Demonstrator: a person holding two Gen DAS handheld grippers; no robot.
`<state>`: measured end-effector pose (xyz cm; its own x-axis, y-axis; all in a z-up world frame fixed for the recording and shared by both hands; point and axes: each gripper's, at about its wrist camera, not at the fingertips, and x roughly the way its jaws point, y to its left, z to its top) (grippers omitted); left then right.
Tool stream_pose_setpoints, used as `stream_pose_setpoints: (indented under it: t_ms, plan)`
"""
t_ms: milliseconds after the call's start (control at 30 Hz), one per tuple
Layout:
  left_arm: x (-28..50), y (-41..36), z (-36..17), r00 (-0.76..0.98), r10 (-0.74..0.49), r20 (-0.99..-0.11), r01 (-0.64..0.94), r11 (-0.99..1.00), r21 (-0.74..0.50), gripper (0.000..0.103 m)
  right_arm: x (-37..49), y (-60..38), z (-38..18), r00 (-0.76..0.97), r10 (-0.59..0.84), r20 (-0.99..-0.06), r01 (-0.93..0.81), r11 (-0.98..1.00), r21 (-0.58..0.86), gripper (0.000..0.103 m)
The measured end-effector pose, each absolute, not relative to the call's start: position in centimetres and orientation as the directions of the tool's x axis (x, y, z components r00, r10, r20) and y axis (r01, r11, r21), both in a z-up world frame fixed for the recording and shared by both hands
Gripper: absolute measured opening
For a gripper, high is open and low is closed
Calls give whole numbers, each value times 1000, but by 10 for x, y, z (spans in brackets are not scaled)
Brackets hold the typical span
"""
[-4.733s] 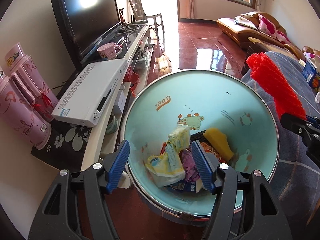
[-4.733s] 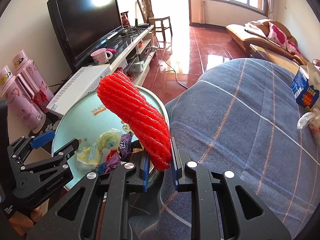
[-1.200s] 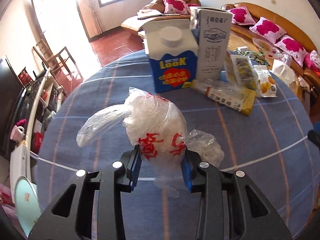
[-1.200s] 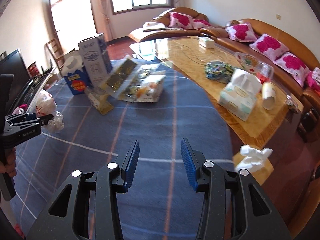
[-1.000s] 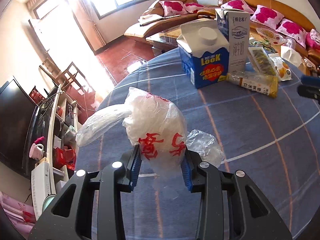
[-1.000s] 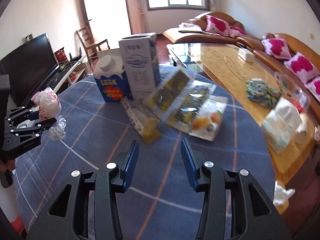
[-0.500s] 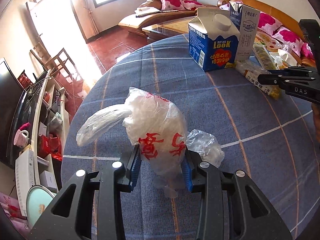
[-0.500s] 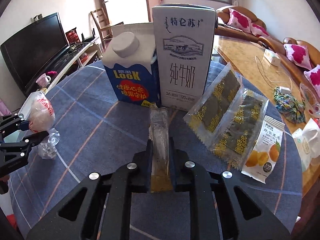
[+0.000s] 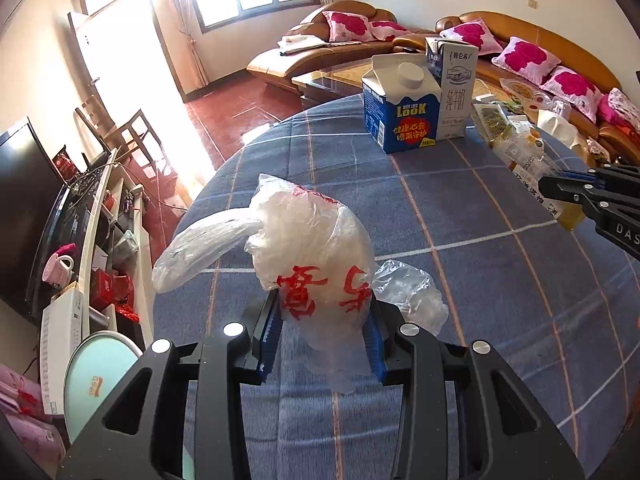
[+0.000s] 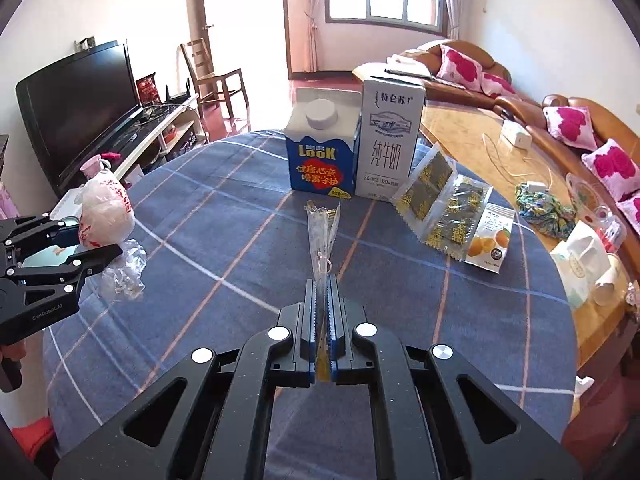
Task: Collect trash
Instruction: 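Carry the plastic bag and snack packet over the bin with both tools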
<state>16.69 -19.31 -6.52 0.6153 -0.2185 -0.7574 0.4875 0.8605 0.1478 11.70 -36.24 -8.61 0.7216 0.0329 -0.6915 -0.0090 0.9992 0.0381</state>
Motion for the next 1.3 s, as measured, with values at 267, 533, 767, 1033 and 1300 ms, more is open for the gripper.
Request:
stream_pose_setpoints:
  t_ms: [267, 533, 767, 1033, 1300]
  plan:
    - [128, -162, -63, 631, -198, -751, 447, 883, 143, 36, 84, -331, -83, 739, 42, -672, -13, 999, 48, 6]
    - [103, -137, -65, 654, -181, -735, 396, 909, 129, 36, 65, -298, -88, 741, 80, -667, -35, 996, 80, 6]
    - [90, -130, -68, 650, -192, -735, 392, 914, 108, 36, 49, -283, -92, 745, 101, -659, -28, 992, 121, 6]
    - [74, -126, -69, 654, -195, -731, 396, 911, 111, 36, 35, -270, -95, 749, 89, -657, -24, 994, 107, 6]
    - [58, -115, -68, 665, -185, -723, 401, 906, 138, 36, 23, -251, -96, 748, 100, -656, -63, 995, 80, 6]
